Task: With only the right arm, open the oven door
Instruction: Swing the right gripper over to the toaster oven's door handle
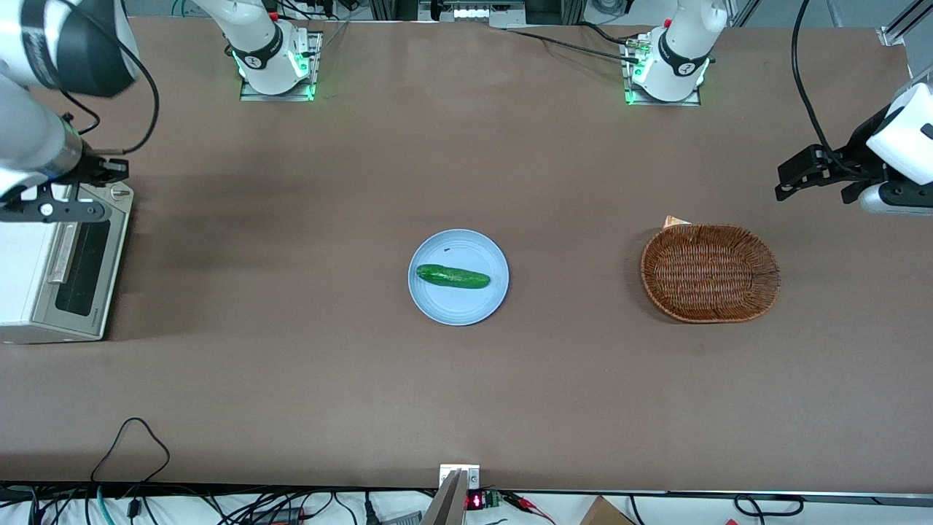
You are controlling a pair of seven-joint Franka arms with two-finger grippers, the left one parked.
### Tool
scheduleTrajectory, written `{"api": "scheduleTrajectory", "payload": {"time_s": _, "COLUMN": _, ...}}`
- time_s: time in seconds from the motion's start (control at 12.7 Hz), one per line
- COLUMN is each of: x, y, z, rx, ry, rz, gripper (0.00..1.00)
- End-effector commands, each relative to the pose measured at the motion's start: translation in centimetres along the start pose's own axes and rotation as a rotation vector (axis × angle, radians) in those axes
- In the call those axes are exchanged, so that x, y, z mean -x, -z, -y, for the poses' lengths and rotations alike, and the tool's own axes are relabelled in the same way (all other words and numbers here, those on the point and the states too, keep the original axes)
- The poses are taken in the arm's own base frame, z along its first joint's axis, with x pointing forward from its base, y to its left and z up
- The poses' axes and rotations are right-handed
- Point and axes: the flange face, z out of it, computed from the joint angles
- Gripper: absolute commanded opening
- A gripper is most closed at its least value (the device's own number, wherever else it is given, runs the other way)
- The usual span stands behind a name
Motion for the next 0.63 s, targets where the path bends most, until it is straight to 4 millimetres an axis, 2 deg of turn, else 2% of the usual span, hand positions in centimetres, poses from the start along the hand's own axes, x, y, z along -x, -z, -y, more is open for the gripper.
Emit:
{"api": "scheduleTrajectory", "payload": {"time_s": 0.0, "x": -1.8, "y": -2.3, "z": -0.2, "rx": 0.141, "ry": -0.054, "rz": 0.057, "gripper": 0.01}}
{"api": "scheduleTrajectory", "payload": {"time_s": 0.08, "x": -2.5, "y": -3.3, "z": 0.0, "rx": 0.184, "ry": -0.092, "rz": 0.069, "gripper": 0.01}}
{"api": "scheduleTrajectory", "payload": {"time_s": 0.24, "x": -3.9, "y": -4.7, "z": 1.8, "rx": 0.325, "ry": -0.123, "rz": 0.072, "gripper": 0.01}}
{"api": "scheduleTrajectory", "payload": {"time_s": 0.39, "x": -5.6, "y": -7.9, "z": 3.2, "rx": 0.499, "ry": -0.195, "rz": 0.068, "gripper": 0.01}}
{"api": "scheduleTrajectory", "payload": {"time_s": 0.55, "x": -6.5, "y": -10.0, "z": 3.4, "rx": 0.585, "ry": -0.195, "rz": 0.058, "gripper": 0.01}}
